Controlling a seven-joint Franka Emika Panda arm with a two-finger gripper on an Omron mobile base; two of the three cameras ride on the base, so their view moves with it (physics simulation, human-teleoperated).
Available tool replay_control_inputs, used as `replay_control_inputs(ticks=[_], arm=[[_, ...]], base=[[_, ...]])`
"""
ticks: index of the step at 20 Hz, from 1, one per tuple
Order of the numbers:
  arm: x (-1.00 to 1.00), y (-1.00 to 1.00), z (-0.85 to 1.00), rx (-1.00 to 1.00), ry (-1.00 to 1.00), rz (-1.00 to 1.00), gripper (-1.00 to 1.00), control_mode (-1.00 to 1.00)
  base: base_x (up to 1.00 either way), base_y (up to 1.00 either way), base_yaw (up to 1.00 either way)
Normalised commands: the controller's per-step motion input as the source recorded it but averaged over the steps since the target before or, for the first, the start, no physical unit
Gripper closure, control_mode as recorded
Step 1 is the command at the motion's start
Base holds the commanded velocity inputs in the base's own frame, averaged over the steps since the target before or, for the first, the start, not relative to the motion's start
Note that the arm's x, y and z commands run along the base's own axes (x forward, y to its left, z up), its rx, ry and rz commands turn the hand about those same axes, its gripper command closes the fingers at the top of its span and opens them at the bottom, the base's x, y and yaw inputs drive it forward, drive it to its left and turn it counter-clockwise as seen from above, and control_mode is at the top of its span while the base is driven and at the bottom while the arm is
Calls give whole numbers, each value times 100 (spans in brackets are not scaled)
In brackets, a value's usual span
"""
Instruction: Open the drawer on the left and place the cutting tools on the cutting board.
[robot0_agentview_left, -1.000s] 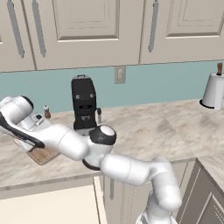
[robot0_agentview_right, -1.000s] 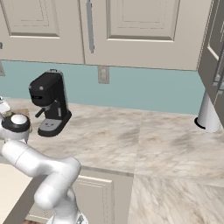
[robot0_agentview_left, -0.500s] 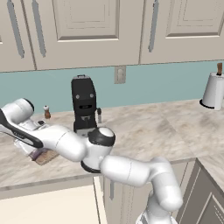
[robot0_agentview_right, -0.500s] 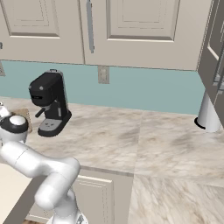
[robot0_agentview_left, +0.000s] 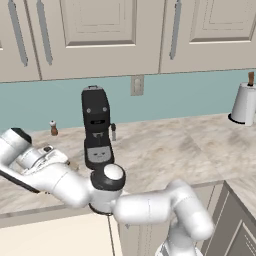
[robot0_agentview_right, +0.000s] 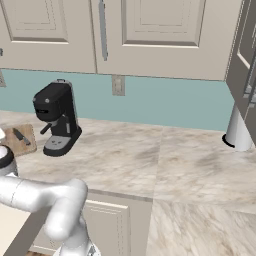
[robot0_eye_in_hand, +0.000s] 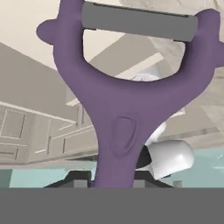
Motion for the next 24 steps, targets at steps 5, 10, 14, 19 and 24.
replay_control_inputs(ticks=[5, 10, 14, 19, 24], arm=[[-60, -66, 30, 10, -13, -1, 100, -100], [-68, -59, 55, 16, -7, -6, 100, -100], [-52, -44, 73, 17, -13, -6, 100, -100], [-6, -30, 43, 10, -14, -2, 100, -100], [25, -9, 6, 3, -21, 0, 100, -100]], base=[[0, 0, 0], [0, 0, 0], [0, 0, 0], [0, 0, 0], [0, 0, 0]])
